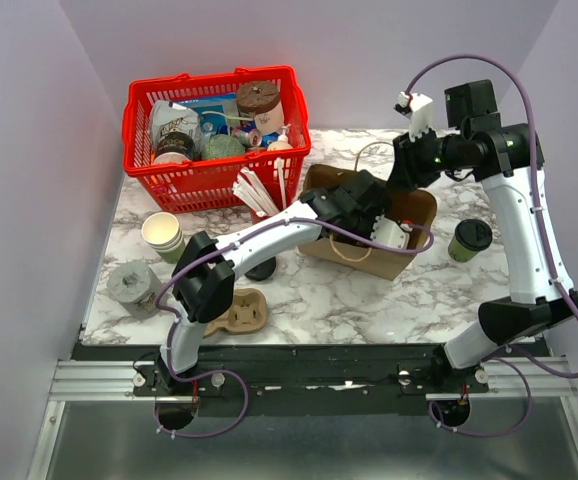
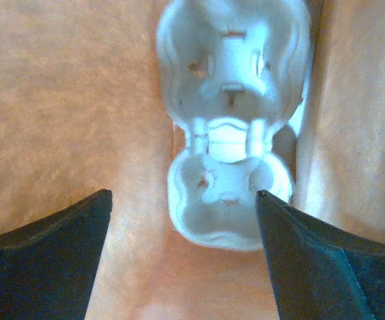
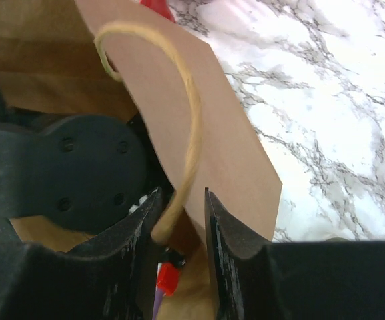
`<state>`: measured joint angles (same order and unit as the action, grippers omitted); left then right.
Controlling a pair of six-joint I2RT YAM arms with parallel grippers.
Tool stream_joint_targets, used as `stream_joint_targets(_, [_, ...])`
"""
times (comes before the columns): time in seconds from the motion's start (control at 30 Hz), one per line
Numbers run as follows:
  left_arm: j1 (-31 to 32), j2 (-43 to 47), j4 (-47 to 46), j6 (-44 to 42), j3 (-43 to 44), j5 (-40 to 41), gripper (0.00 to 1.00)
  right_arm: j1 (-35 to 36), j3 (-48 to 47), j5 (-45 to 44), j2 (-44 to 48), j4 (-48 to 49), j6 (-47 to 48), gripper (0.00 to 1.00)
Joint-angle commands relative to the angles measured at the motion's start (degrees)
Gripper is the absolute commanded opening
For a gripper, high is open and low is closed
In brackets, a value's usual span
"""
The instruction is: Pack the takeout coffee
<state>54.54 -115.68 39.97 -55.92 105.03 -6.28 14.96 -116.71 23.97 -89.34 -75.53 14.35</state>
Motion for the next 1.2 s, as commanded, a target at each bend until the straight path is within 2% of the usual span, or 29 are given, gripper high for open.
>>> stream_joint_targets(0.0, [0.21,3.17,-1.12,3.36,3.77,-5.40,0.99,-1.95,-2.91,-1.38,-2.06,1.61,-1.52,0.39])
stream_joint_targets(0.2, [-0.14,6.77,-4.72,7.92,5.62,-8.21,0.99,-3.01,-4.05,-2.52,-4.00,2.40,-0.38,0.38])
stream_joint_targets(0.33, [-0.23,9.67,-5.60,10.04,6.85,-13.13,0.99,-3.45,-5.72,-2.61,-4.79,2.49,-0.02,0.38])
stream_joint_targets(0.5, [-0.23,13.37,-9.02,13.73,8.34,-14.29,0.99,-4.50,-6.34,-1.03,-5.05,2.40,1.82,0.38])
stream_joint_targets(0.67, [-1.36,15.22,-12.19,21.10,12.37,-12.00,0.99,-5.03,-4.60,5.39,-5.23,0.65,8.57,0.39])
stream_joint_targets(0.73, [-2.42,16.01,-11.58,23.74,14.31,-11.30,0.99,-5.12,-4.23,6.61,-4.97,0.21,9.99,0.40])
stream_joint_targets(0.77, [-4.08,16.53,-10.53,27.67,16.06,-11.38,0.99,-5.47,-4.58,8.62,-4.97,-0.67,10.87,0.41])
stream_joint_targets(0.87, [-7.33,18.73,-7.29,33.66,17.83,-14.36,0.99,-5.56,-4.41,11.44,-4.88,-1.99,12.27,0.43])
stream_joint_targets(0.97, [-11.47,21.36,-0.98,32.46,16.18,-22.52,0.99,-5.56,-3.27,11.11,-5.05,-2.26,13.59,0.45])
stream_joint_targets(1.03, [-12.97,23.21,3.08,27.46,14.51,-26.47,0.99,-5.56,-2.30,10.66,-5.23,-2.26,14.74,0.46])
stream_joint_targets(1.07, [-13.15,23.83,6.93,25.10,12.15,-26.85,0.99,-5.56,-2.12,10.14,-5.49,-2.43,15.96,0.46])
stream_joint_targets(1.13, [-13.06,26.28,9.33,19.90,8.45,-27.11,0.99,-5.56,-1.86,9.44,-6.02,-2.52,17.02,0.47])
stream_joint_targets(1.17, [-13.06,27.25,9.17,19.10,3.56,-26.42,0.99,-5.47,-1.77,9.08,-6.11,-2.35,18.07,0.47])
